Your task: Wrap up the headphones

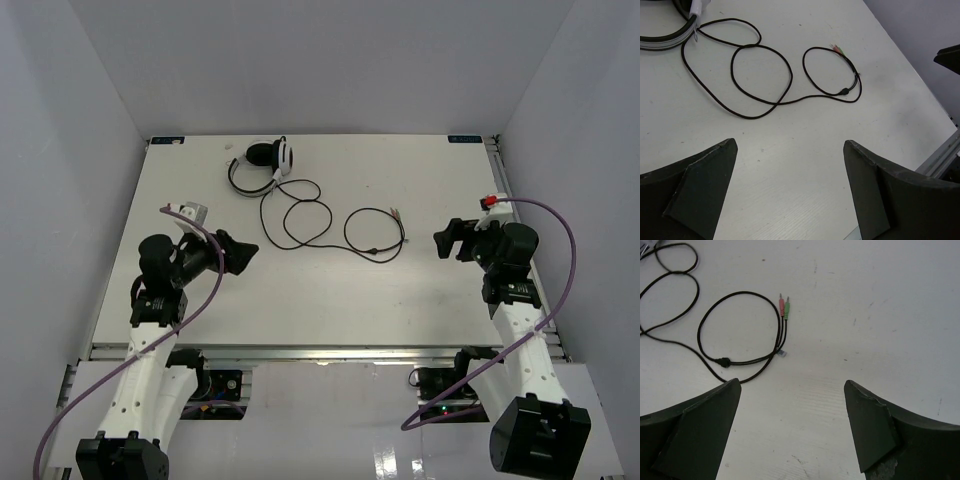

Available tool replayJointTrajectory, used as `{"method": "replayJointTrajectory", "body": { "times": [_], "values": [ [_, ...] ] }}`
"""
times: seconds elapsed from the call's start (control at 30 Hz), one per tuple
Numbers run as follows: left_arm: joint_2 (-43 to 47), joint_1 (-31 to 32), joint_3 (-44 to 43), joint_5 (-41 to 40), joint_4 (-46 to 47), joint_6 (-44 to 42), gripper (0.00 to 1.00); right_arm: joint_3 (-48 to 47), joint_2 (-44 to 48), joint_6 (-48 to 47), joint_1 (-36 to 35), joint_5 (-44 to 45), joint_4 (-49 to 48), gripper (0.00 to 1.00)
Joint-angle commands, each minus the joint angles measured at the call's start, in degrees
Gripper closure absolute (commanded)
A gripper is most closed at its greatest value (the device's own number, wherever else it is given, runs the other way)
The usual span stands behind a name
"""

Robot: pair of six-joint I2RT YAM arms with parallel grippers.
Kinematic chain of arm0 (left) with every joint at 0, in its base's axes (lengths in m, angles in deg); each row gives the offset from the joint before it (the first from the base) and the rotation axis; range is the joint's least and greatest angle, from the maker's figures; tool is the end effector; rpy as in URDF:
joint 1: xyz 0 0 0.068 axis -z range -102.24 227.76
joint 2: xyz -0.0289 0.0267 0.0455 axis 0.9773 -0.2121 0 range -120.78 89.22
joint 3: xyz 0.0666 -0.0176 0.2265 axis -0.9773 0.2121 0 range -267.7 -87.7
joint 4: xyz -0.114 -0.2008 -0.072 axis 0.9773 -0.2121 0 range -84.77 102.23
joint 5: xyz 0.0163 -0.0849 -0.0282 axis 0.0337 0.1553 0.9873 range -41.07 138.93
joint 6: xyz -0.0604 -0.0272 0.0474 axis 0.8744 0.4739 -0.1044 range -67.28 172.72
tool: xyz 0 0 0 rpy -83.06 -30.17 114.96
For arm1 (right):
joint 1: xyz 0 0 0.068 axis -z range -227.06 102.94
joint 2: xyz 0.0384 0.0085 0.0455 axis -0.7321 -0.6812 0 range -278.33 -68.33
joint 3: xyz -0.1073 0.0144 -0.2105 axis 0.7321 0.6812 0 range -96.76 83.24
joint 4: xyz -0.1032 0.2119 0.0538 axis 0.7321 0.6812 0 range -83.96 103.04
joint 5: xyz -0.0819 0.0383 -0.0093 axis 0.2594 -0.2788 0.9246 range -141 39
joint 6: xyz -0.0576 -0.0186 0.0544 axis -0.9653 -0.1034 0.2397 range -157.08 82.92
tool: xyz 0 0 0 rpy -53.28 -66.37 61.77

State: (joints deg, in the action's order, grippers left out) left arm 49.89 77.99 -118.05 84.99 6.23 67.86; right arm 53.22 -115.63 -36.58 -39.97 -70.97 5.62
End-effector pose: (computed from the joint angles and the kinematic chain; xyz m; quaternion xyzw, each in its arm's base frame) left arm 0.2018 -0.0425 0.2475 0.0891 0.7723 -0.3207 0.5410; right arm 0.2334 -0.0047 0.2301 -0.0507 0.7960 0.1052 0.5939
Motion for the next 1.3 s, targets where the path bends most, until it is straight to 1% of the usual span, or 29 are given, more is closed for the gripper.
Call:
{"method": "replayJointTrajectory", "body": {
  "times": [0.0,0.03,0.07,0.1,0.17,0.23,0.3,0.37,0.4,0.5,0.6,0.67,0.73,0.8,0.83,0.87,0.97,1.07,1.2,1.27],
  "values": [
    [-2.4,-0.1,-0.9,-6.5,-1.7,1.4,0.02,-1.8,-2.4,-27.4,0.1,-25.4,6.2,0.1],
    [-3.8,-0.1,-1.2,-7.2,-2.0,1.8,0.02,-3.5,-4.5,-30.6,0.1,-34.3,9.6,0.1],
    [-5.4,-0.1,-1.5,-8.0,-2.2,3.0,0.02,-4.9,-6.5,-32.0,-0.1,-40.5,11.5,0.1],
    [-7.2,-0.1,-1.7,-9.2,-2.4,4.9,0.02,-5.8,-8.3,-32.7,-0.2,-44.5,12.4,0.1],
    [-12.3,-0.1,-3.4,-10.7,-3.4,7.4,0.02,-6.9,-11.0,-34.3,-0.3,-47.4,13.6,0.1],
    [-16.8,-0.1,-6.4,-12.2,-5.4,12.3,0.02,-6.7,-12.4,-35.1,-0.3,-45.3,13.4,0.1],
    [-22.1,-2.0,-10.0,-12.2,-7.3,17.0,0.02,-5.8,-12.8,-34.3,-0.3,-42.2,12.5,0.1],
    [-29.1,-2.3,-15.2,-13.5,-9.8,21.7,0.04,-5.4,-12.8,-33.9,-0.3,-40.5,12.4,0.1],
    [-33.5,-2.4,-17.9,-15.6,-11.6,24.4,0.06,-5.6,-12.8,-33.7,-0.3,-40.1,12.7,0.1],
    [-46.2,-2.3,-30.3,-20.5,-19.6,28.7,0.14,-6.3,-12.2,-33.0,-0.3,-39.9,12.3,0.1],
    [-55.0,-2.3,-39.7,-23.9,-23.5,31.6,0.2,-6.6,-11.6,-31.7,-0.5,-39.9,11.8,0.1],
    [-61.2,-2.3,-47.4,-25.7,-26.4,33.2,0.22,-6.9,-11.3,-31.4,-0.5,-40.0,12.0,0.1],
    [-67.7,-2.3,-56.1,-27.0,-30.0,33.8,0.23,-7.1,-11.0,-31.3,-0.5,-40.0,12.2,0.1],
    [-73.5,-2.2,-60.9,-27.8,-31.9,33.7,0.25,-7.2,-10.6,-31.2,-0.6,-39.7,12.2,0.1],
    [-74.3,-2.1,-63.1,-28.0,-32.1,33.7,0.27,-7.2,-10.5,-31.2,-0.6,-39.7,12.2,0.1],
    [-77.2,-1.9,-67.6,-29.3,-33.7,33.2,0.3,-7.2,-10.3,-31.2,-0.7,-39.6,12.3,0.1],
    [-85.3,-1.2,-79.6,-35.2,-39.2,30.1,0.32,-7.3,-10.3,-31.0,-0.7,-40.0,12.2,0.1],
    [-89.4,-1.2,-84.7,-36.8,-41.2,28.4,0.33,-7.4,-10.2,-30.8,-0.8,-40.1,12.1,0.1],
    [-93.5,1.1,-87.7,-36.1,-40.4,27.5,0.34,-7.4,-10.3,-30.6,-0.9,-40.0,11.8,0.1],
    [-94.7,1.7,-89.3,-33.8,-40.0,27.2,0.35,-7.3,-10.3,-30.6,-1.0,-39.9,11.7,0.1]
  ]
}}
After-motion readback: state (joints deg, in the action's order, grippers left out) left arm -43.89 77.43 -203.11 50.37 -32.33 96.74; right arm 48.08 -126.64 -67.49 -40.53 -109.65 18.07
